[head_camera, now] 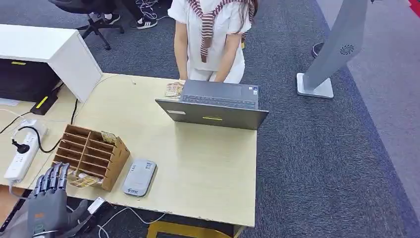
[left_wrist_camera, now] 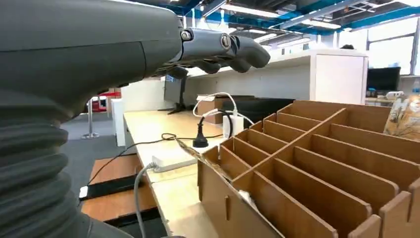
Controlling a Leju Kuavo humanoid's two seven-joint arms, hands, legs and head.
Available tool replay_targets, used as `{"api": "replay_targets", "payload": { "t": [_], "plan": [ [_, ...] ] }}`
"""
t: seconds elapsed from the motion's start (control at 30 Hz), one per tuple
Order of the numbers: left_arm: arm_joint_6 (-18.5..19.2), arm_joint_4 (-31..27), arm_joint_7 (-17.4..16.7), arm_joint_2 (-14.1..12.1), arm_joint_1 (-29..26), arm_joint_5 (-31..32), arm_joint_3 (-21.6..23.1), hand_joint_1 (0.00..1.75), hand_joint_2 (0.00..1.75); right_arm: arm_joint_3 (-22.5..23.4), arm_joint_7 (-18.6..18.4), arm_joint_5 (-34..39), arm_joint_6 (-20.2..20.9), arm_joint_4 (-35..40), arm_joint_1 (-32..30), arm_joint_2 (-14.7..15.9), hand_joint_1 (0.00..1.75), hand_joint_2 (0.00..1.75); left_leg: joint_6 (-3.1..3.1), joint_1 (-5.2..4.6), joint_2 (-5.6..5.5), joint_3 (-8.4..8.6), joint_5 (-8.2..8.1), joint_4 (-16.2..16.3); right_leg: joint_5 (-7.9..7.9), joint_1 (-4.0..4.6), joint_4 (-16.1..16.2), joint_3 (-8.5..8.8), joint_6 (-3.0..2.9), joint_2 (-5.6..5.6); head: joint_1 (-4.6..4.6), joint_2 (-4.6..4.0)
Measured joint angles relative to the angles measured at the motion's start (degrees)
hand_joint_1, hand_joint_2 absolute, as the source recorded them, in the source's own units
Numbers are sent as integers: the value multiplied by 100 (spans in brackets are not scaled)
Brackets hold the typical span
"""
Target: Pass the card to the sensor for recognition and then transmit it.
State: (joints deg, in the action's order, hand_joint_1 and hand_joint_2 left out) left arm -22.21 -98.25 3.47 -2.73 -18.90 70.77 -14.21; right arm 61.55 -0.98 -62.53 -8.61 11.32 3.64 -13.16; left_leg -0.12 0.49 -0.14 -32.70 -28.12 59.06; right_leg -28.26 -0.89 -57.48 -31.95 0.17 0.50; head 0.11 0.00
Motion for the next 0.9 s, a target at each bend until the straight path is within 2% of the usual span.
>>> {"api": "replay_targets", "payload": {
  "t": [0.13, 0.43, 0.9],
  "plan": [
    [55, 134, -155, -98, 115, -7, 46, 0, 175, -4, 0, -35, 17, 0, 3, 0, 0, 175, 0, 0, 0, 0, 0, 0, 0, 0, 0, 0, 0, 0, 0, 0],
    [92, 385, -277, -225, 275, -35, 90, 0, 175, -13, 0, -90, 24, 0, 5, 0, 0, 175, 0, 0, 0, 0, 0, 0, 0, 0, 0, 0, 0, 1, 0, 0],
    [140, 652, -345, -345, 447, -33, 178, 0, 175, -35, -7, -103, 24, 0, 6, 0, 0, 175, 0, 0, 1, 0, 0, 0, 0, 0, 0, 0, 0, 1, 0, 0]
  ]
}}
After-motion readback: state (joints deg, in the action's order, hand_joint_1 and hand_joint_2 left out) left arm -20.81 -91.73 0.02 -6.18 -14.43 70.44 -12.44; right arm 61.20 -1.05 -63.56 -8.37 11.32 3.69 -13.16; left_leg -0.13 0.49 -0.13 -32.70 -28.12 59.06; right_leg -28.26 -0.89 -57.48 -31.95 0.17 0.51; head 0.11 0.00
